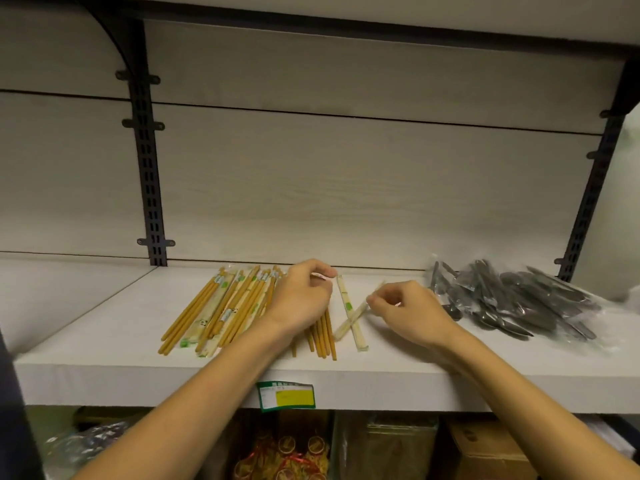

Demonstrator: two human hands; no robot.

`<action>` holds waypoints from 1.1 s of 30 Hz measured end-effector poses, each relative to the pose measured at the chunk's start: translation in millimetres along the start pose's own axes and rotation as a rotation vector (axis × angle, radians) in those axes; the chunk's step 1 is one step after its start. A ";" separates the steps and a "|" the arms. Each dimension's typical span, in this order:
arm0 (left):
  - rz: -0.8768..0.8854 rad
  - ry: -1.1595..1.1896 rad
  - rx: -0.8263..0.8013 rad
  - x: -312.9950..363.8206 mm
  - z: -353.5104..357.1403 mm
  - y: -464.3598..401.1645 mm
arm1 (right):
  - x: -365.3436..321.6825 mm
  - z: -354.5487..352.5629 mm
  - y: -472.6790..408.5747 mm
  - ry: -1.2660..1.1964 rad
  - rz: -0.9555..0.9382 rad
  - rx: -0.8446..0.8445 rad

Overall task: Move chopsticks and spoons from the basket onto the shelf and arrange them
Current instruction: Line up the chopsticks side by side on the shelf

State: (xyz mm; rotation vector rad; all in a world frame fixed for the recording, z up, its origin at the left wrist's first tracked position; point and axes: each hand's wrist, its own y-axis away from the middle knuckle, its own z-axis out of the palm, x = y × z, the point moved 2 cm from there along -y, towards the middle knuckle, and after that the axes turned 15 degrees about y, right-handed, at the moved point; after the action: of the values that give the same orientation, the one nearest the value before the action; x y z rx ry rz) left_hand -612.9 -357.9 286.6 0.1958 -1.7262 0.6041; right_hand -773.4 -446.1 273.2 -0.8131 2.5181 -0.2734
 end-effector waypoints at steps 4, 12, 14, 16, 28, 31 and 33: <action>0.144 -0.209 0.044 -5.0 -40.6 1.8 | -1.3 4.1 -6.4 0.037 -0.020 0.010; 0.130 -0.642 0.077 -25.7 -135.2 10.7 | -78.3 30.1 -5.6 0.057 -0.214 0.024; 0.111 -0.647 0.059 -28.3 -145.3 13.7 | -97.3 36.3 -6.5 0.094 -0.232 0.024; 0.120 -0.641 0.040 -28.4 -150.3 17.0 | -110.9 42.2 -6.6 0.129 -0.220 -0.001; 0.124 -0.665 -0.031 -26.6 -154.9 11.9 | -124.7 45.3 0.0 0.148 -0.045 -0.053; 0.074 -0.676 -0.039 -29.3 -160.4 8.2 | -120.6 43.2 1.4 0.055 0.010 0.025; 0.065 -0.655 -0.031 -31.1 -164.4 6.9 | -118.6 41.2 3.1 0.000 0.033 0.054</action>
State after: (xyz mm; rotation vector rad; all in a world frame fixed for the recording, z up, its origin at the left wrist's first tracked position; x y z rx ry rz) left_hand -466.7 -277.0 276.3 0.3437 -2.3793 0.5966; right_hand -670.3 -375.0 281.5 -0.7496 2.5107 -0.3288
